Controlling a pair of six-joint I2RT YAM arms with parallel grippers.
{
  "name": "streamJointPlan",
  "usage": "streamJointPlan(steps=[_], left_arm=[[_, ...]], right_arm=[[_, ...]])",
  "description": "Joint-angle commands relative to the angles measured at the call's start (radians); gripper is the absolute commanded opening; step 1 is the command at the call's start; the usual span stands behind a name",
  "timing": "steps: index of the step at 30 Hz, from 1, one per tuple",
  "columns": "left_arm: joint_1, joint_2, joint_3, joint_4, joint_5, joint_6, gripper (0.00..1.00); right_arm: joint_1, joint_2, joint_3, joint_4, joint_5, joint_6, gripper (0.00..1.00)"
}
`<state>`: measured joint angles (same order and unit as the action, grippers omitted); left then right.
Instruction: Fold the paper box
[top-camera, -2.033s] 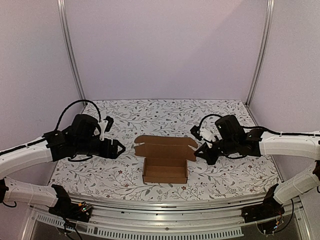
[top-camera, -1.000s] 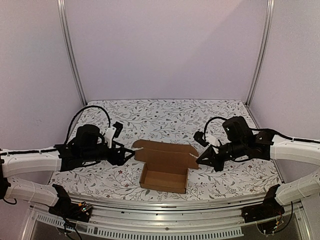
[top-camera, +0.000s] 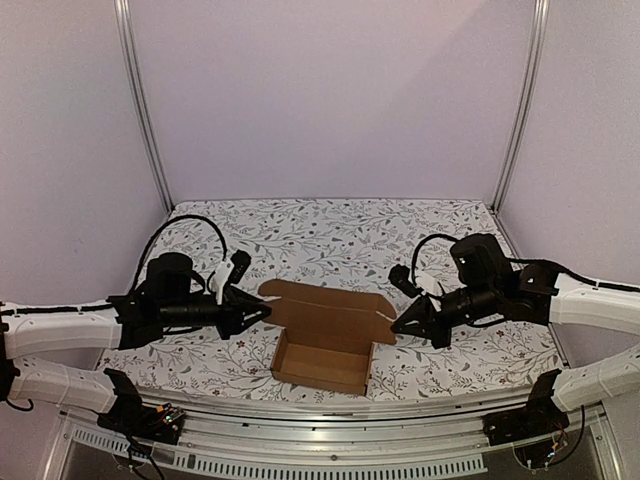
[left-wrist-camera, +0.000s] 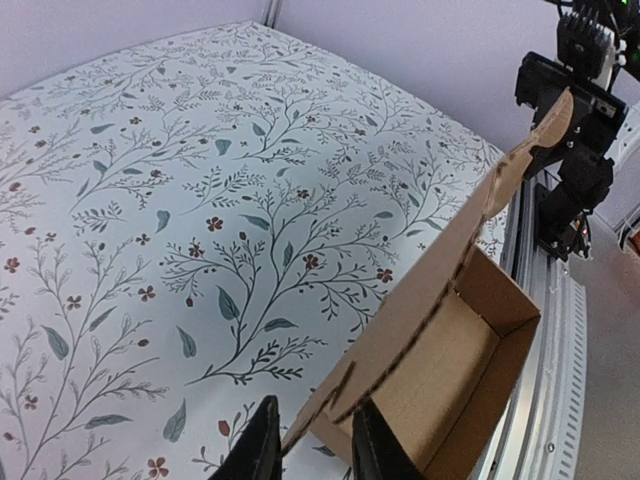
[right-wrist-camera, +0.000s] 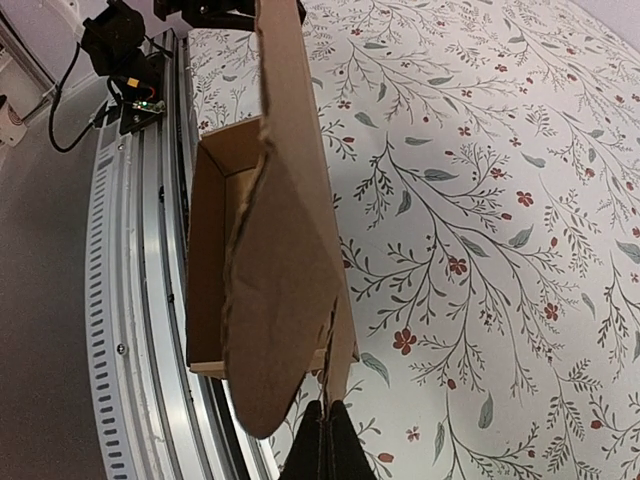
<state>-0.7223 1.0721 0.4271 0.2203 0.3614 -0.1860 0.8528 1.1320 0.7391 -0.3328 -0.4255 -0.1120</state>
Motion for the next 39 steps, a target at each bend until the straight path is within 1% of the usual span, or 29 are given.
streamJointPlan(steps=[1,6,7,8,13,18,21,25,28,34,39], left_arm=[[0.009,0.005,0.001,0.008,0.051,0.004,0.2],[0.009,0.01,0.005,0.013,0.068,0.001,0.06],[0.009,0.012,0.007,0.012,0.068,0.0,0.02],[0.009,0.012,0.008,0.011,0.069,0.0,0.0],[0.007,0.015,0.01,0.029,0.072,-0.03,0.0],[-0.01,0.01,-0.008,0.071,0.043,-0.096,0.0],[-0.048,-0.004,-0.023,0.08,-0.034,-0.125,0.0],[-0.134,-0.025,-0.031,0.066,-0.217,-0.147,0.0],[-0.19,-0.027,-0.038,0.066,-0.323,-0.174,0.0],[-0.269,-0.002,-0.051,0.075,-0.465,-0.233,0.0],[-0.317,0.049,-0.045,0.078,-0.564,-0.292,0.0]], right_arm=[[0.009,-0.013,0.0,-0.001,-0.004,0.012,0.0],[0.01,-0.006,0.004,0.0,0.007,0.018,0.0],[0.012,-0.005,0.006,0.0,0.01,0.021,0.0],[0.012,-0.005,0.006,0.002,0.014,0.021,0.0],[0.019,0.001,0.007,0.017,0.049,0.027,0.0],[0.044,0.019,-0.002,0.068,0.134,0.042,0.0],[0.07,0.041,-0.002,0.114,0.203,0.067,0.0],[0.101,0.071,0.009,0.16,0.285,0.1,0.0],[0.129,0.098,0.015,0.19,0.355,0.14,0.0],[0.19,0.151,0.03,0.226,0.529,0.212,0.0],[0.258,0.197,0.038,0.278,0.65,0.285,0.0]])
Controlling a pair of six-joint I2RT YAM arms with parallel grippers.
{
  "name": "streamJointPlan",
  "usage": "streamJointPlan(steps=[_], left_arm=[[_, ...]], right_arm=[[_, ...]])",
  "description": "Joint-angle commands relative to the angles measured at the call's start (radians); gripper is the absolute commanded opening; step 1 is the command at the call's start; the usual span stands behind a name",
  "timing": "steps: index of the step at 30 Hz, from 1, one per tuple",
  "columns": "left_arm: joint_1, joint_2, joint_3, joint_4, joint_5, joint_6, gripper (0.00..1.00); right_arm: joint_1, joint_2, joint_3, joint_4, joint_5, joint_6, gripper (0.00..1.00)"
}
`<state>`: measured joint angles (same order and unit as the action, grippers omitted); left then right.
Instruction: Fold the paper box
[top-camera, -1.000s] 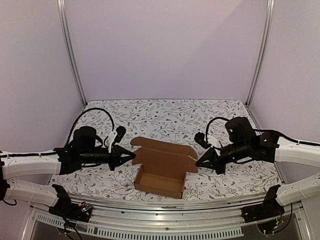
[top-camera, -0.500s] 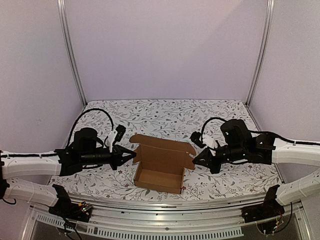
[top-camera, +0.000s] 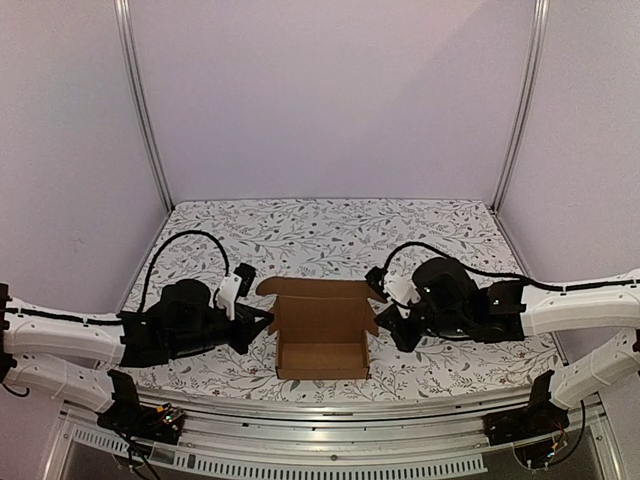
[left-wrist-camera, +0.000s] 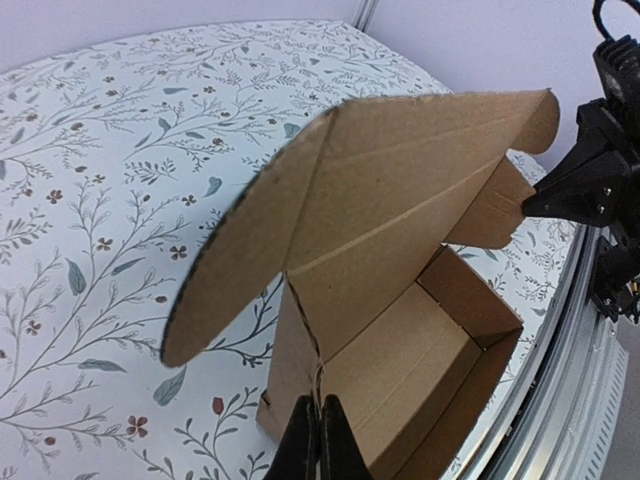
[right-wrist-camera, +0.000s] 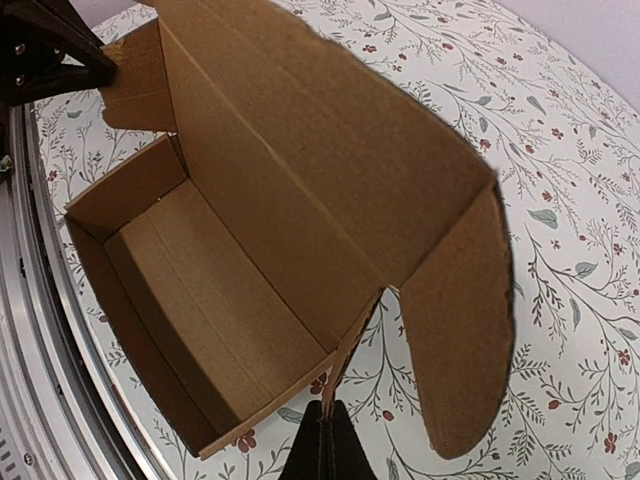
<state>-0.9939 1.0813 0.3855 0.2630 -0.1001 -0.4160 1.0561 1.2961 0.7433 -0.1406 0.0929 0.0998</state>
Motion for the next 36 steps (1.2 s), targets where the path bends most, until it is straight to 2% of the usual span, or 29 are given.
streamJointPlan(steps=[1,8,14,36], left_arm=[[-0.054,0.053,-0.001,0.038,-0.114,-0.076,0.0],[-0.124,0.148,0.033,0.05,-0.18,-0.108,0.0],[-0.183,0.181,0.05,0.036,-0.25,-0.116,0.0],[-0.301,0.213,0.076,-0.023,-0.374,-0.215,0.0]], right_arm=[[0.072,0.044,0.036,0.091,0.16,0.089,0.0],[0.142,0.105,0.048,0.121,0.337,0.164,0.0],[0.193,0.136,0.048,0.161,0.426,0.223,0.0],[0.346,0.193,0.031,0.161,0.629,0.317,0.0]])
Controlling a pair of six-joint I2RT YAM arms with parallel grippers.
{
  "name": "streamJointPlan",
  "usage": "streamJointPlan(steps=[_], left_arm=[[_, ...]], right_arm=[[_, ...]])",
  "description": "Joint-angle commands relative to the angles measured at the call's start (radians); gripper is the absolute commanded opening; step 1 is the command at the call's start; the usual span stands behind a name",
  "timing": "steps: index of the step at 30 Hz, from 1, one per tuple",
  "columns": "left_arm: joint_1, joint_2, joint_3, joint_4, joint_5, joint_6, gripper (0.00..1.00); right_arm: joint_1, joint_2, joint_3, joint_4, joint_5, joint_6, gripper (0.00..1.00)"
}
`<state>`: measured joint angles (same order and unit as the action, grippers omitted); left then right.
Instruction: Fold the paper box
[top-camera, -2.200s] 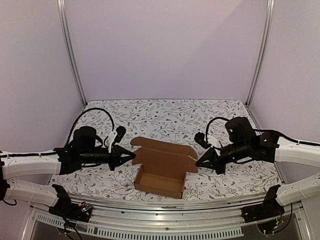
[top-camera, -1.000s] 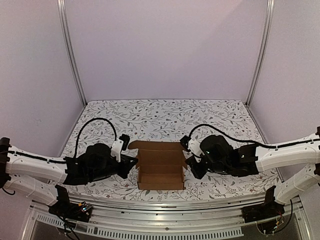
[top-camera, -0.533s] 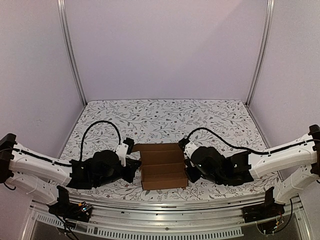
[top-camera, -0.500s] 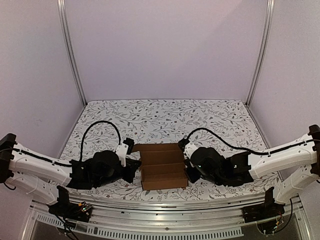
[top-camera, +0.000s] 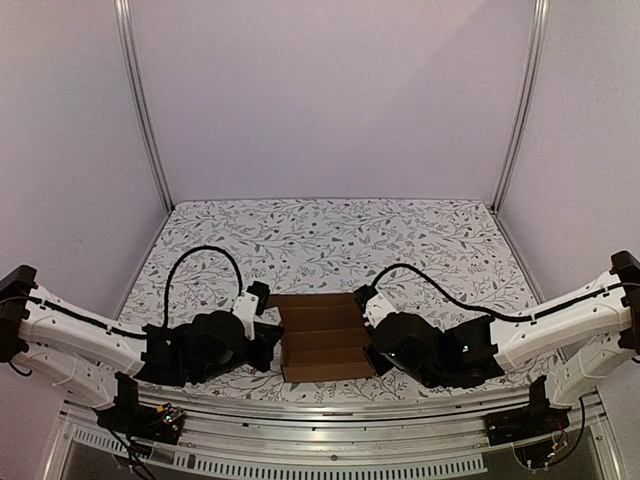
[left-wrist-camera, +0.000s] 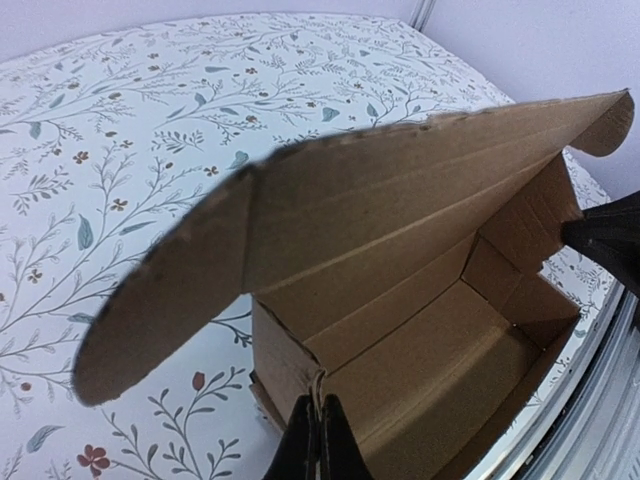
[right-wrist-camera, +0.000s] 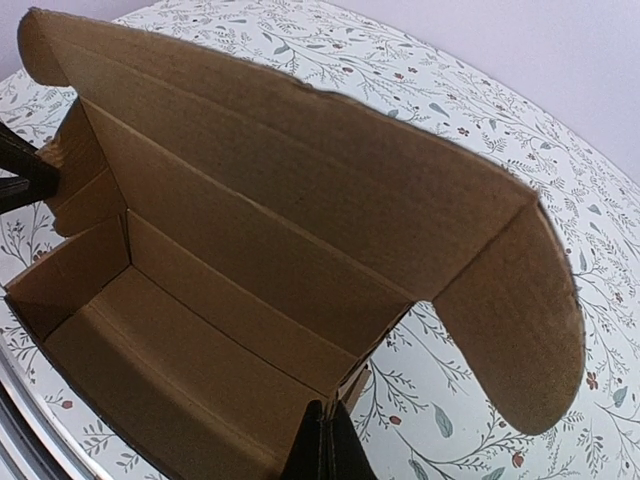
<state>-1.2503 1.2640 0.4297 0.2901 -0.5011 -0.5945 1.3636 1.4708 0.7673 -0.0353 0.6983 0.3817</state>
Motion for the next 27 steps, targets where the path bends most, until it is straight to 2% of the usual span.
streamJointPlan(steps=[1,12,23,27], left_arm=[[-0.049,0.033,0.035,-0.053,0.022,-0.043,0.0],[-0.116,0.092,0.055,-0.07,-0.037,-0.101,0.0],[-0.192,0.119,0.095,-0.16,-0.12,-0.131,0.0],[-0.218,0.132,0.119,-0.216,-0.17,-0.145,0.0]], right_arm=[[0.046,0.021,0.007,0.054,0.031,0.039,0.0],[0.098,0.036,-0.02,0.049,0.087,0.095,0.0],[0.129,0.019,-0.053,0.002,0.117,0.176,0.0],[0.135,-0.018,-0.066,-0.002,0.113,0.189,0.13]])
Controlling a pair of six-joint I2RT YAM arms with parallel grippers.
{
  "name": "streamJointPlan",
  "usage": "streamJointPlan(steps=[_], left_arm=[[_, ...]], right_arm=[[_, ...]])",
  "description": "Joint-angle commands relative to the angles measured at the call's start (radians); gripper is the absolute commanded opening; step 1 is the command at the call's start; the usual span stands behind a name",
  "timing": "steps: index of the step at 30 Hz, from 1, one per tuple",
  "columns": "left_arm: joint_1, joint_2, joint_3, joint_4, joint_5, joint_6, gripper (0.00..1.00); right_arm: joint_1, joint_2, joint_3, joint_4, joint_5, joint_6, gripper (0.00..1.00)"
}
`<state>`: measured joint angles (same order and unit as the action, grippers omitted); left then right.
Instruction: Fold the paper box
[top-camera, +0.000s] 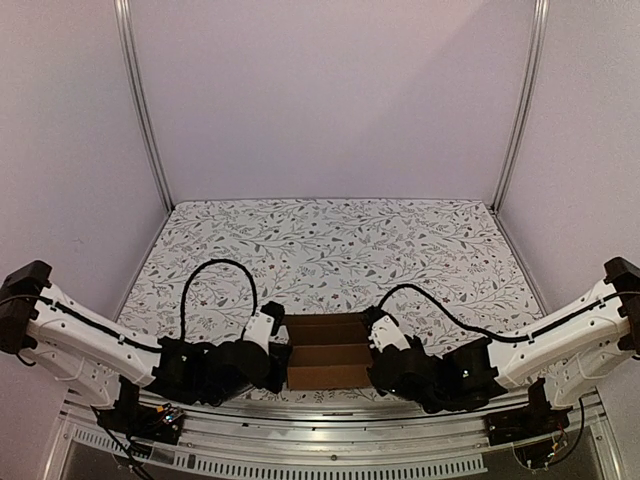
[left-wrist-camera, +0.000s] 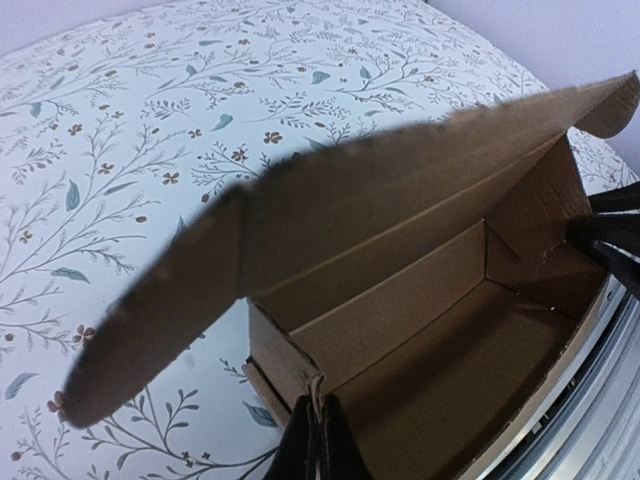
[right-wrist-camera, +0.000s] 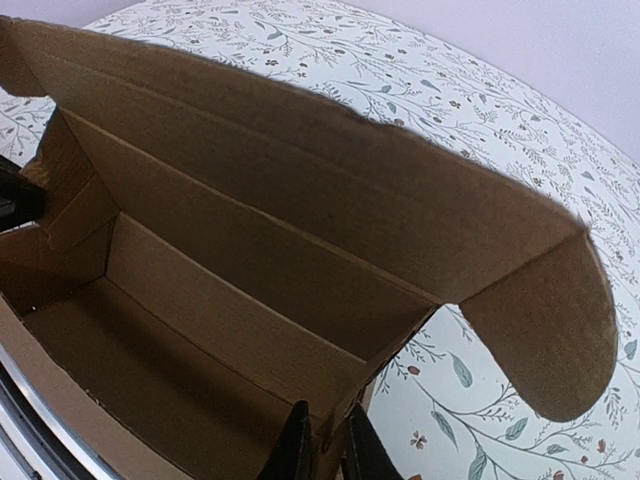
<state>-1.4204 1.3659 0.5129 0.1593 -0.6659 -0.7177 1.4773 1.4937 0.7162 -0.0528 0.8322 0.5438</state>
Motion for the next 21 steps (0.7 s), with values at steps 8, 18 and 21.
streamJointPlan(steps=[8,18,21], left_arm=[[-0.085,0.103,0.112,-0.203,-0.101,-0.041,0.0],[-0.103,0.17,0.139,-0.219,-0.177,-0.073,0.0],[-0.103,0.176,0.139,-0.207,-0.192,-0.066,0.0]], right_arm=[[0.028,-0.143,-0.024,0.006,-0.057,0.018,0.34],[0.032,-0.31,-0.039,-0.109,-0.147,-0.02,0.46],[0.032,-0.371,-0.043,-0.167,-0.169,-0.059,0.46]])
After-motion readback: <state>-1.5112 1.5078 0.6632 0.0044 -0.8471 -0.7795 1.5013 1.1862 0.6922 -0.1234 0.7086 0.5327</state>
